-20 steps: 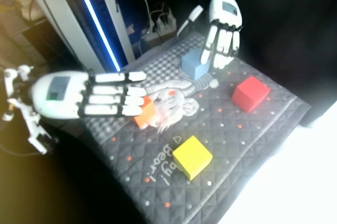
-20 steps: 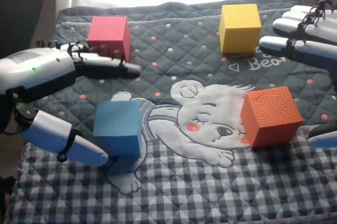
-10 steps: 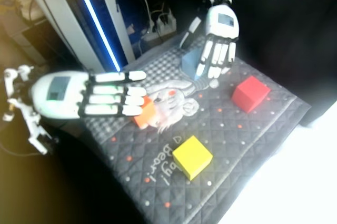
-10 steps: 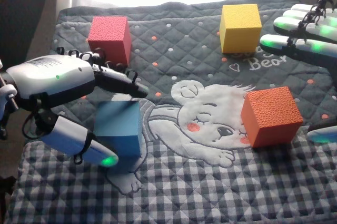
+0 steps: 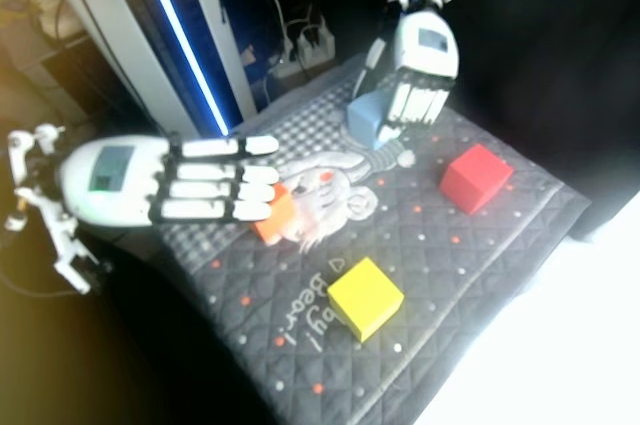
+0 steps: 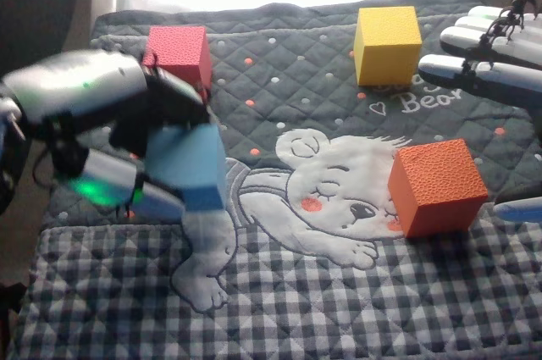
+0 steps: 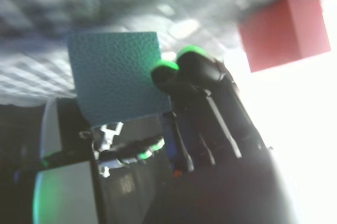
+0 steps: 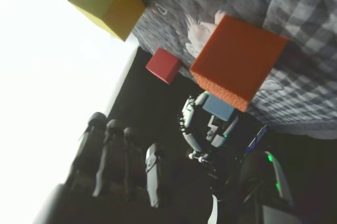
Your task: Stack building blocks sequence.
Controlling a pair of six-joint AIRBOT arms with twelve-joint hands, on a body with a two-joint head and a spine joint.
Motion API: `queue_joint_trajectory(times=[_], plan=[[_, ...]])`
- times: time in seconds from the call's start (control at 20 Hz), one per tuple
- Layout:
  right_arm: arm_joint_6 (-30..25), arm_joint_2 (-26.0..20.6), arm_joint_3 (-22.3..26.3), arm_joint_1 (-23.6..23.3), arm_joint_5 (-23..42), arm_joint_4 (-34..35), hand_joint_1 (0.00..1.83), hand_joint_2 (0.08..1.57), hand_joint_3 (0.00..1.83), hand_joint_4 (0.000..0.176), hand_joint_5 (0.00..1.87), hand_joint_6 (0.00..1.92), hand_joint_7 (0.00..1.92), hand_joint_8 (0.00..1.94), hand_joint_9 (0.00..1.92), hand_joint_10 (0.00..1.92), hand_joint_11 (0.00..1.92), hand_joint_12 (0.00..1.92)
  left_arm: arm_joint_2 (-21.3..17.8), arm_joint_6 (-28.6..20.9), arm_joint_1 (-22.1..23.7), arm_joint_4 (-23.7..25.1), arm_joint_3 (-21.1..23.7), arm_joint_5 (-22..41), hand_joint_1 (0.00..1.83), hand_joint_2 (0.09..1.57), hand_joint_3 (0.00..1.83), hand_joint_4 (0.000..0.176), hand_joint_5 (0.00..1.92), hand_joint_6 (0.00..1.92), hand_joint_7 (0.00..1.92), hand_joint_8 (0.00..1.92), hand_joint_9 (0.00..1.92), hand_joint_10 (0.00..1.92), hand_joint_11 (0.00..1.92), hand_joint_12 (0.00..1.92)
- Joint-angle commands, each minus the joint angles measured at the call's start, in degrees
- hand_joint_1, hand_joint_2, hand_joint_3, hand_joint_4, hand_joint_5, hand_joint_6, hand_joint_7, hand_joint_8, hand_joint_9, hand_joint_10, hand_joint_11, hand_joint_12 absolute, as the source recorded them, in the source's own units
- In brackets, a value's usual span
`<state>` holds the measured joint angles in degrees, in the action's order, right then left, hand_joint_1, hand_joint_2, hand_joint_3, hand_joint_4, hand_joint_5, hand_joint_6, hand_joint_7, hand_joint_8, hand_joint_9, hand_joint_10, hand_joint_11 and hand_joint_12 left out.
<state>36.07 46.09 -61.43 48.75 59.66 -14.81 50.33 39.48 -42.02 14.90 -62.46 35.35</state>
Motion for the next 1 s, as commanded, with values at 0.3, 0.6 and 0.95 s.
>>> queue_joint_trajectory(times=[0.3,0.6,0.95], plan=[[-0.2,0.3,-0.4,-0.7,6.5,2.1,0.47,1.07,0.01,0.139,0.00,0.00,0.01,0.00,0.00,0.00,0.00,0.00,0.0,-3.0,11.6,-1.3,-6.2,5.6,1.27,1.05,0.00,0.000,1.10,0.67,1.15,0.85,1.06,0.66,0.64,1.44],[-0.2,0.9,-0.9,-0.7,6.5,1.9,0.46,1.10,0.01,0.104,0.00,0.00,0.03,0.01,0.00,0.00,0.00,0.00,5.0,-14.0,18.8,3.2,-15.5,-0.2,1.26,1.06,0.00,0.000,1.05,0.79,1.15,0.82,1.12,0.69,0.84,1.36],[-0.2,1.5,-1.3,-0.7,6.4,1.8,0.47,1.11,0.00,0.106,0.00,0.00,0.03,0.00,0.01,0.00,0.02,0.02,8.4,-14.0,23.1,7.9,-20.4,-10.6,1.25,1.06,0.00,0.030,1.08,0.85,1.13,0.74,1.14,0.52,0.78,1.36]])
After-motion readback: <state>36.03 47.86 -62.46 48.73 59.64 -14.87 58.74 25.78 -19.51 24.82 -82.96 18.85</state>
